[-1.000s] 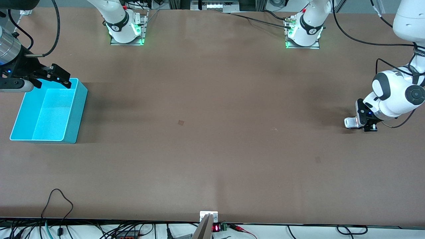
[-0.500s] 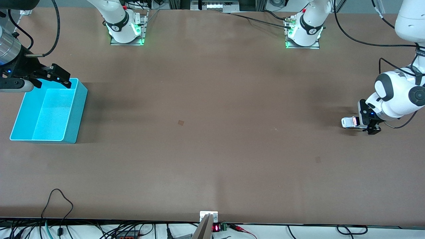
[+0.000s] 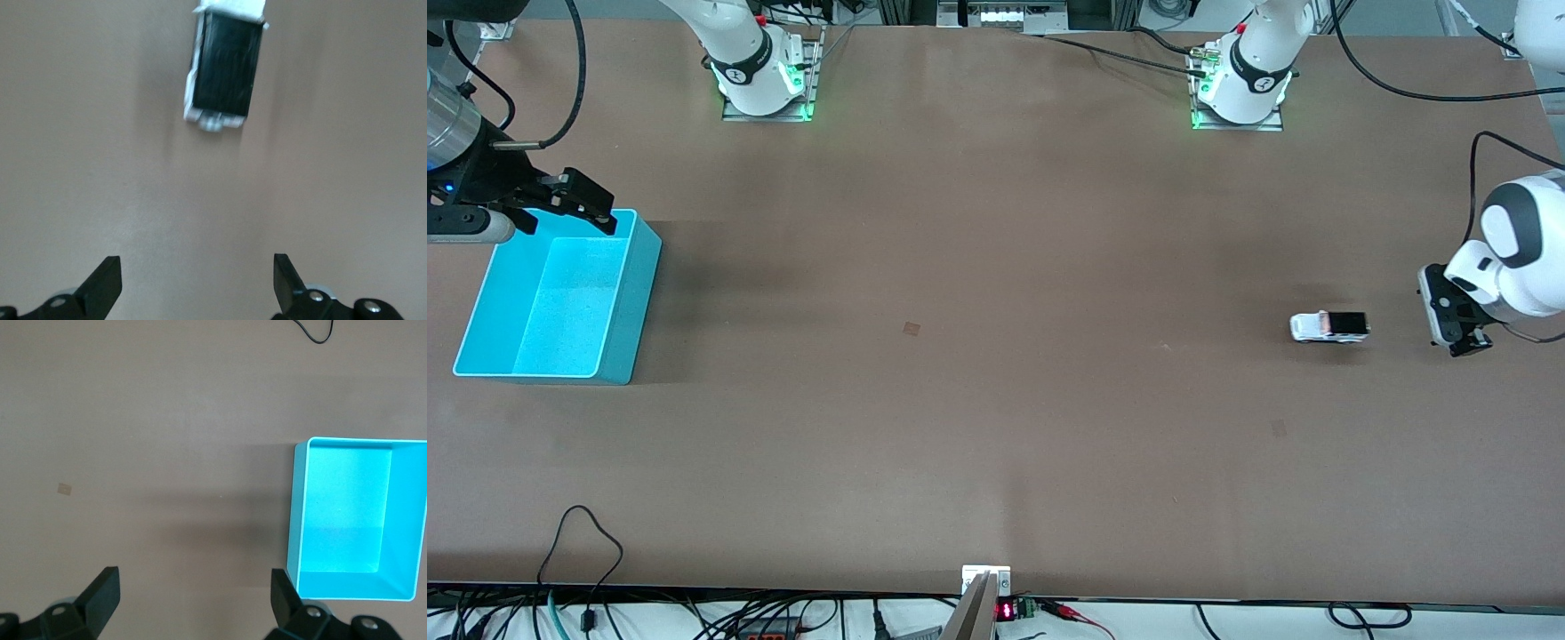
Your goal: Wind and store white jeep toy
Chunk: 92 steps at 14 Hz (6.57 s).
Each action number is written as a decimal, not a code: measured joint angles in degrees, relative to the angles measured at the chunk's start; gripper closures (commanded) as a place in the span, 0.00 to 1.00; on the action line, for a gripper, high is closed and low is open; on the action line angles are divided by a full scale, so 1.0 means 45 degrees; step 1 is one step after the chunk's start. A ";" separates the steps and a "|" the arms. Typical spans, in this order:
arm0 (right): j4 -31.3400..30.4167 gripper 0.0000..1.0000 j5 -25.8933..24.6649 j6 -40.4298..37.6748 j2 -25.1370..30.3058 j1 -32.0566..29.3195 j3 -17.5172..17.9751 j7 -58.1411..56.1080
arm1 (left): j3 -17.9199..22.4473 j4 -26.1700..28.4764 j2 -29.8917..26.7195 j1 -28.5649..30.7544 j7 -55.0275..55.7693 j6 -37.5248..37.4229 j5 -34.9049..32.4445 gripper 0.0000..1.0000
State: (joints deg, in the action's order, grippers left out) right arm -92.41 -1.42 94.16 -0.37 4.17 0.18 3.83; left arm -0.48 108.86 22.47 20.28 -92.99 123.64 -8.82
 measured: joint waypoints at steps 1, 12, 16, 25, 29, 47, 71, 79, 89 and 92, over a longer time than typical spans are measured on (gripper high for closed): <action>0.0000 0.00 0.0000 -0.0001 0.0000 0.0001 0.0001 0.0000 | -0.0219 -0.0573 -0.0023 -0.0003 0.0644 -0.0884 0.0000 0.00; -0.0073 0.00 0.0000 -0.0012 0.0000 -0.0005 -0.0012 0.0000 | -0.4105 -0.5280 -0.0071 -0.0232 1.2723 -0.8367 -0.0001 0.00; -0.0089 0.00 0.0000 -0.0012 0.0000 -0.0009 -0.0017 0.0000 | -0.4923 -0.5985 -0.0125 -0.0566 1.6109 -0.8688 0.0015 0.00; -0.0161 0.00 0.0000 -0.0013 0.0000 -0.0013 -0.0043 0.0000 | -0.1011 -0.4005 -0.3248 -0.3942 2.2167 -0.5440 0.1245 0.00; -0.0458 0.00 0.0000 -0.0064 0.0000 -0.0017 -0.0058 -0.0024 | -0.0631 -0.2609 -0.4211 -0.4219 2.1910 -0.4620 0.1252 0.00; -0.5534 0.00 0.0000 0.3516 -0.0264 0.0397 0.0007 -0.9634 | 0.0396 -0.1449 -0.5228 -0.5324 2.0867 -0.5205 0.1252 0.00; -0.8415 0.00 0.0003 1.2687 -0.4198 0.0527 0.0217 -1.5544 | 0.0397 -0.1587 -0.5228 -0.5345 2.0847 -0.5449 0.1252 0.00; -0.8500 1.00 0.0007 1.2881 -0.4327 0.0528 0.0218 -1.5541 | 0.0397 -0.1596 -0.5228 -0.5351 2.0846 -0.5449 0.1252 0.00; -0.7663 1.00 0.0847 1.1466 -0.3567 0.0481 0.0140 -1.4890 | 0.0400 -0.1636 -0.5228 -0.5386 2.0799 -0.5386 0.1252 0.00; -0.6725 1.00 0.0875 0.9581 -0.2700 0.0135 -0.0068 -1.3044 | 0.0400 -0.1637 -0.5228 -0.5393 2.0797 -0.5386 0.1252 0.00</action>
State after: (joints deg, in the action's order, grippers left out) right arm -122.68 2.52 137.28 -12.52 4.78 -0.13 -54.87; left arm 1.32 101.50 -1.06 -3.99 0.59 99.40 -3.18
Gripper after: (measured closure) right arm 0.493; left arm 0.000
